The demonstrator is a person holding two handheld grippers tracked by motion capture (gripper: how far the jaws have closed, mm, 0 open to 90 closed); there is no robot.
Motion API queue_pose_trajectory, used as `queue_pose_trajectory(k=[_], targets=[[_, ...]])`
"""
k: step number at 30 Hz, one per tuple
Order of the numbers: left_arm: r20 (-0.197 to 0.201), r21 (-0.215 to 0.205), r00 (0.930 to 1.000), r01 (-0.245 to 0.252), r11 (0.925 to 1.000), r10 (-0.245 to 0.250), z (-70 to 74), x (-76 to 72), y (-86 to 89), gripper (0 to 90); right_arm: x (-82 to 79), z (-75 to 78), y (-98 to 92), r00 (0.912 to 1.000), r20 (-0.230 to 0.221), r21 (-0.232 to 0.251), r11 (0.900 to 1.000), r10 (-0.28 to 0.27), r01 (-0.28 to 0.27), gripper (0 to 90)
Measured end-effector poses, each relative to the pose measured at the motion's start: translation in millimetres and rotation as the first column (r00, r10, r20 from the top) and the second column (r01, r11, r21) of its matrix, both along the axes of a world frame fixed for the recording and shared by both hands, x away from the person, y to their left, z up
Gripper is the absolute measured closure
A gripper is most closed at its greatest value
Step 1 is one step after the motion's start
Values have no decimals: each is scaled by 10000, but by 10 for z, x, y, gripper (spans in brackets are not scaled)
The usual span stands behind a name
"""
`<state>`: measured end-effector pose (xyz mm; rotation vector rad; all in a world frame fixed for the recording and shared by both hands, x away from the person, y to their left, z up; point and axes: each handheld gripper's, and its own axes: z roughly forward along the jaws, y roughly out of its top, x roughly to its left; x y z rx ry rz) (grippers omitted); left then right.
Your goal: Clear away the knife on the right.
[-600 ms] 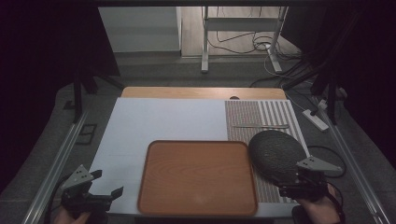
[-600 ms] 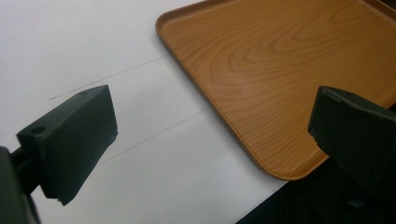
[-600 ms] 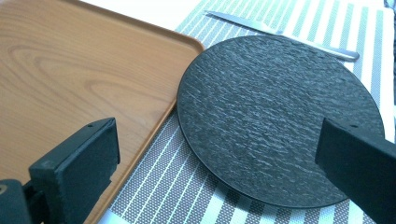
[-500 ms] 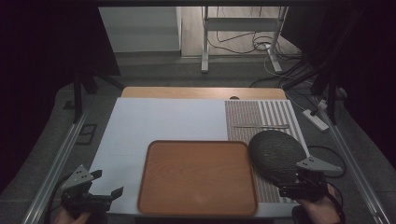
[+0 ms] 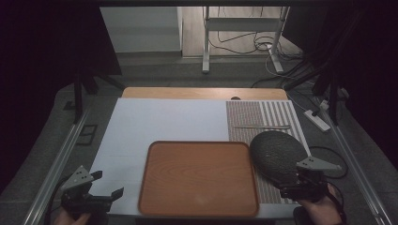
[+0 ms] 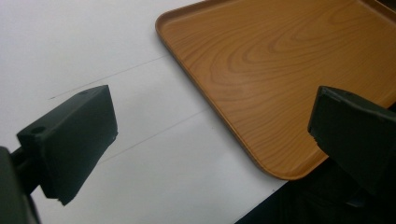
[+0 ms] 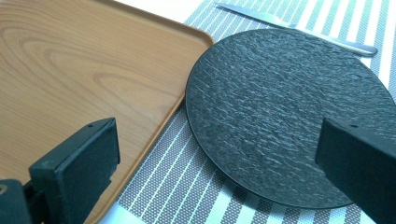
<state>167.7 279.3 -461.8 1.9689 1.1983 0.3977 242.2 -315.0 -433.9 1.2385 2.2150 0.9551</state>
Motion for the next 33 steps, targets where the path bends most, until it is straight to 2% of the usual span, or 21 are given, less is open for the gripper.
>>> queue_pose_trajectory(k=[14, 18, 26, 33], targets=[[-3, -2, 10000, -9, 10000, 9, -1, 1, 0, 16, 17, 3, -15, 9999, -147, 108, 9999, -41, 43, 5], [-10, -11, 10000, -12, 10000, 12, -1, 2, 2, 16, 6, 14, -15, 10000, -8, 128, 9999, -58, 58, 4], [-22, 2, 10000, -17, 10000, 17, -2, 4, 0, 16, 29, 30, 32, 9998, 201, 38, 10000, 83, -83, 4], [-35, 40, 10000, -20, 10000, 20, -2, 5, -4, 16, 70, 13, 99, 9991, 59, -201, 9989, 426, -424, 4]])
